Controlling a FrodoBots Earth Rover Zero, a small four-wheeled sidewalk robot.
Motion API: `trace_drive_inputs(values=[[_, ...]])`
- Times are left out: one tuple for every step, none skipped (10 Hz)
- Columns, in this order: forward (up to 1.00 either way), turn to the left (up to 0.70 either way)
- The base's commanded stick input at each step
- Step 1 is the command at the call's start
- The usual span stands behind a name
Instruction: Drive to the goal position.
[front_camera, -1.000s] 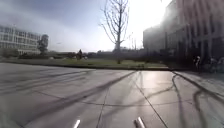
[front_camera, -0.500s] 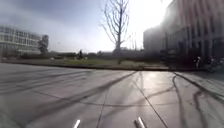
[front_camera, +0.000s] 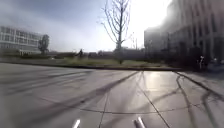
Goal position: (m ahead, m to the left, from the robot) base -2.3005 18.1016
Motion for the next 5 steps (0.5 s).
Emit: trace_drive_inputs(values=[[0.14, 0.00], [0.14, 0.00], [0.11, 0.00], [0.04, 0.03], [0.00, 0.43]])
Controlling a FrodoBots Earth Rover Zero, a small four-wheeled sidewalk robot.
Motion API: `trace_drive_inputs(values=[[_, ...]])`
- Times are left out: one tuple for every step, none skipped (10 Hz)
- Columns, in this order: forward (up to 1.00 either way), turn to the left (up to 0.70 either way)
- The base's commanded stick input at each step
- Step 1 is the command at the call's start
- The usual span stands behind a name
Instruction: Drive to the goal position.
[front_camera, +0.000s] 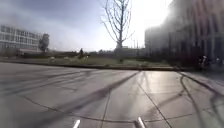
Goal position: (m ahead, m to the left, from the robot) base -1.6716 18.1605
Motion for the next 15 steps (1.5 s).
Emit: trace_drive_inputs(values=[[0.00, 0.70], [0.08, 0.64], [0.55, 0.40], [0.70, 0.35], [0.70, 0.35], [0.70, 0.35], [0.70, 0.35], [0.70, 0.35], [0.70, 0.35], [0.70, 0.35], [0.70, 0.35], [0.70, 0.35], [0.70, 0.35], [0.70, 0.35], [0.70, 0.35]])
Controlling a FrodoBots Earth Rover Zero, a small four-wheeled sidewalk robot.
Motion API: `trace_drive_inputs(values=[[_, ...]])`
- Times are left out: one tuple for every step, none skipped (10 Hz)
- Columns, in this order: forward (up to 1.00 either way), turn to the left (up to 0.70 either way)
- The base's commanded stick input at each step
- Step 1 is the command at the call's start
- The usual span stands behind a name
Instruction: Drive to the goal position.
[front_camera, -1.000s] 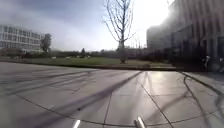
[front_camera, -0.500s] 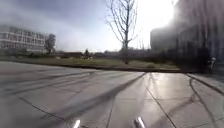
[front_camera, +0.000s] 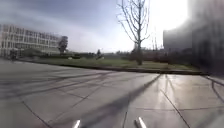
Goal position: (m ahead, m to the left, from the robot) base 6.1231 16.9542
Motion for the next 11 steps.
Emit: trace_drive_inputs(values=[[0.70, 0.35], [0.70, 0.35], [0.70, 0.35], [0.70, 0.35], [0.70, 0.35], [0.70, 0.35], [0.70, 0.35], [0.70, 0.35], [0.70, 0.35], [0.70, 0.35], [0.70, 0.35]])
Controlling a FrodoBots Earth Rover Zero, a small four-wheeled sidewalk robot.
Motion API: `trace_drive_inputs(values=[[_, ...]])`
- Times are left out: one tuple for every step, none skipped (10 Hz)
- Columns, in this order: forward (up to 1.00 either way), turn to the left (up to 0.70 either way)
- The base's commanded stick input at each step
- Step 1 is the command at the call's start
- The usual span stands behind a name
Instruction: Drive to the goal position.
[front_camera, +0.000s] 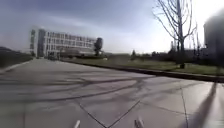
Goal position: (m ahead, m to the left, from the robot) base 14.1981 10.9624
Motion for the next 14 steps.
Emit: trace_drive_inputs(values=[[0.70, 0.35], [0.70, 0.35], [0.70, 0.35], [0.70, 0.35], [0.70, 0.35], [0.70, 0.35], [0.70, 0.35], [0.70, 0.35], [0.70, 0.35], [0.70, 0.35], [0.70, 0.17], [0.70, 0.01], [0.70, 0.04], [0.70, 0.05]])
